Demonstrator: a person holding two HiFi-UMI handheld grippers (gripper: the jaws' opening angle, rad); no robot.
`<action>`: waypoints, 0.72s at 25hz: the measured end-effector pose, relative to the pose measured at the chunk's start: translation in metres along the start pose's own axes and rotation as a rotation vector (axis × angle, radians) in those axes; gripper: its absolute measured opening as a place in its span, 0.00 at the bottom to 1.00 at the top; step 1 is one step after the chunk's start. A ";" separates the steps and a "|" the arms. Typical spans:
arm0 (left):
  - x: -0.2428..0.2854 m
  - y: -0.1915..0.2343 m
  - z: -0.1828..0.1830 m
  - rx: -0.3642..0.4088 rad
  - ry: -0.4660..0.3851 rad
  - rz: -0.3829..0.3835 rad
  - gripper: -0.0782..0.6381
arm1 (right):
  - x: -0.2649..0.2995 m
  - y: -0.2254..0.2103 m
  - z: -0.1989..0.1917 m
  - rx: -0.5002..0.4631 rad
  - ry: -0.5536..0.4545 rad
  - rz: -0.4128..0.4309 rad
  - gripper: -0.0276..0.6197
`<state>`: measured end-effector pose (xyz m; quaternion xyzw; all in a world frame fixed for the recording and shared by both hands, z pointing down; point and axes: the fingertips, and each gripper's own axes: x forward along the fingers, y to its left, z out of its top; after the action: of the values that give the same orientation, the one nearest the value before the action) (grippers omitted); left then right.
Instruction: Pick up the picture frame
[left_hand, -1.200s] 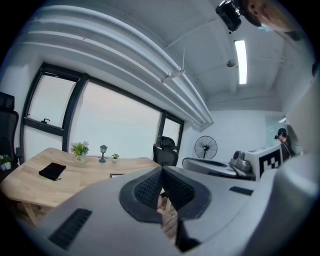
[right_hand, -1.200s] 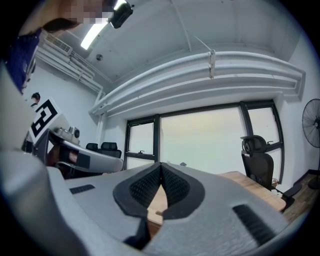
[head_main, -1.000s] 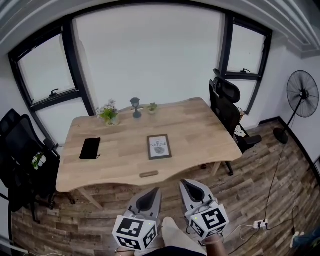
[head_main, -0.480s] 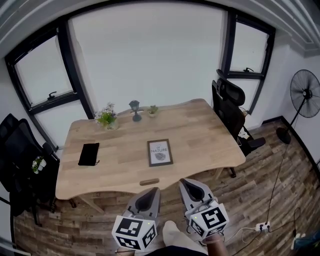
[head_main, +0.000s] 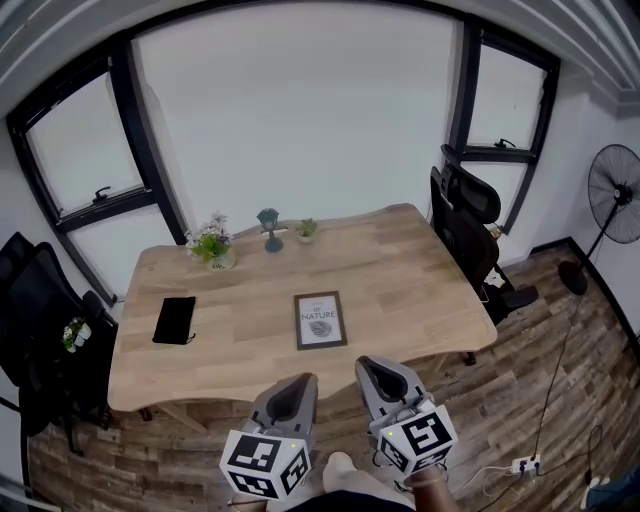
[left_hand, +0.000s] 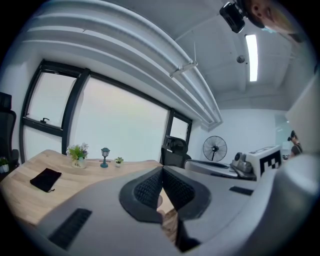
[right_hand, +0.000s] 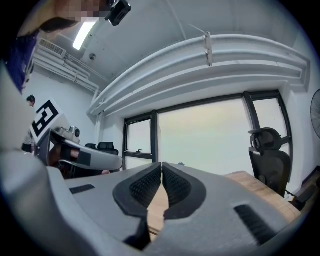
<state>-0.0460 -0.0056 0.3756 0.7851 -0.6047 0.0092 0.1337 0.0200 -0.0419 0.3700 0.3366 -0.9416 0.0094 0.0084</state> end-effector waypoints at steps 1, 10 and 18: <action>0.004 0.002 0.001 -0.002 0.001 0.001 0.12 | 0.004 -0.003 0.000 0.006 0.000 0.004 0.05; 0.042 0.021 0.002 -0.034 0.014 0.009 0.12 | 0.036 -0.028 -0.012 0.046 0.032 0.044 0.05; 0.069 0.031 0.002 -0.072 0.025 0.014 0.19 | 0.057 -0.046 -0.018 0.087 0.047 0.095 0.15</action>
<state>-0.0577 -0.0788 0.3919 0.7754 -0.6084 -0.0017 0.1691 0.0054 -0.1134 0.3895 0.2913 -0.9547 0.0585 0.0156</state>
